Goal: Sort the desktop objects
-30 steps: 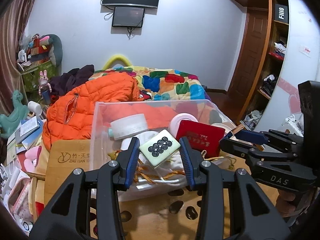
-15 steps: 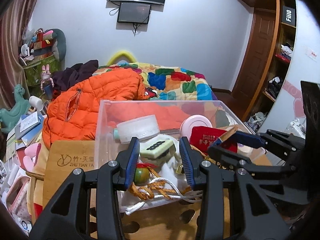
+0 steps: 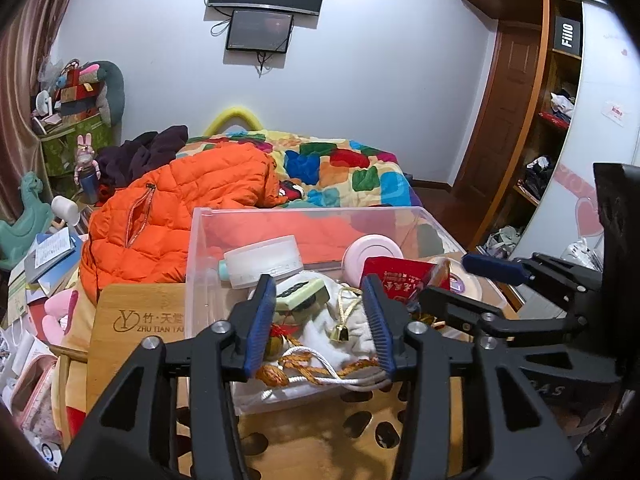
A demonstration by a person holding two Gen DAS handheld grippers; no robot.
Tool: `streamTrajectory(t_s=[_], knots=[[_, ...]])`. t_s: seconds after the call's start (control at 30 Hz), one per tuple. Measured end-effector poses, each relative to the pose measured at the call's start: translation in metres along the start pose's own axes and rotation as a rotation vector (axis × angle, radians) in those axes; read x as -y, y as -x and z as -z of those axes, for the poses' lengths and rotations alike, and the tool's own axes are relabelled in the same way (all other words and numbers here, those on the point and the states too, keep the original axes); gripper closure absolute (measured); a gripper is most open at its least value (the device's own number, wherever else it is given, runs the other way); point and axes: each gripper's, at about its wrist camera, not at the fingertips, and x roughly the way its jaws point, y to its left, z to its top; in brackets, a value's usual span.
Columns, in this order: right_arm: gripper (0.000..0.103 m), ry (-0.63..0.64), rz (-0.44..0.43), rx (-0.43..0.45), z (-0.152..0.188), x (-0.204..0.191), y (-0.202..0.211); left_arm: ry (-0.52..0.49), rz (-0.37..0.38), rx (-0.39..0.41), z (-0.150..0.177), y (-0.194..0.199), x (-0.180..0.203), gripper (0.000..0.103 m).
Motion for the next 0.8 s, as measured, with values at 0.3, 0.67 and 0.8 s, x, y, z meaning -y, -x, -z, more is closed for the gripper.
streamTrajectory(t_s=[0.3,0.67,0.8], knots=[[0.032,-0.022,0.013,0.05,0.001,0.005,0.026,-0.013,0.0,0.032,0.0,0.021,0.009,0.043],[0.019,-0.026,0.012,0.07,0.009,-0.001,0.048,-0.021,-0.016,0.064,0.004,0.051,0.018,0.026],[0.012,-0.043,0.041,0.094,0.014,0.0,0.058,-0.015,-0.022,0.07,0.008,0.06,0.017,0.025]])
